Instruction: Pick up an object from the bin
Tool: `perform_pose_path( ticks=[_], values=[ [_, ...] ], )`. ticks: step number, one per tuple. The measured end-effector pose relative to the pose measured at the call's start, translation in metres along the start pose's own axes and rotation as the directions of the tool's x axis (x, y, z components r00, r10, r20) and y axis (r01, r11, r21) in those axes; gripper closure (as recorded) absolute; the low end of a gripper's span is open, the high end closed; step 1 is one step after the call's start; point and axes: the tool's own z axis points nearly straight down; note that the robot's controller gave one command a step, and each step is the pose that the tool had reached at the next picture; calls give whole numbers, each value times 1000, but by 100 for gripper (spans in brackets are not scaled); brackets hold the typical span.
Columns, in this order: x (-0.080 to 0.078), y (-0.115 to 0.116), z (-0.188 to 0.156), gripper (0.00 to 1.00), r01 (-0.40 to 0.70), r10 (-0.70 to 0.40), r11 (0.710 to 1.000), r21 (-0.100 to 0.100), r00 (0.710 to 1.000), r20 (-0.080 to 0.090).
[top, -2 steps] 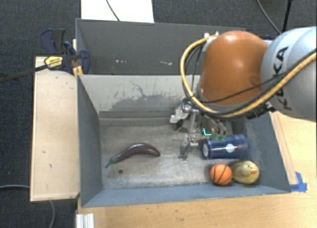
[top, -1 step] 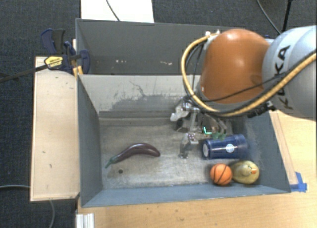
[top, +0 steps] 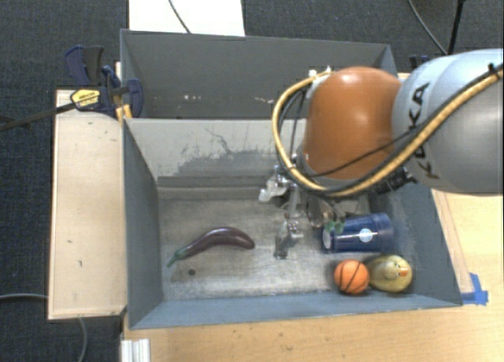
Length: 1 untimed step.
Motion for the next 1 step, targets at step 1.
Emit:
perform_pose_path(
  ticks=[1],
  values=[
    [12, 32, 68, 0, 45, -45, 999, -1, 999, -4]
  ],
)
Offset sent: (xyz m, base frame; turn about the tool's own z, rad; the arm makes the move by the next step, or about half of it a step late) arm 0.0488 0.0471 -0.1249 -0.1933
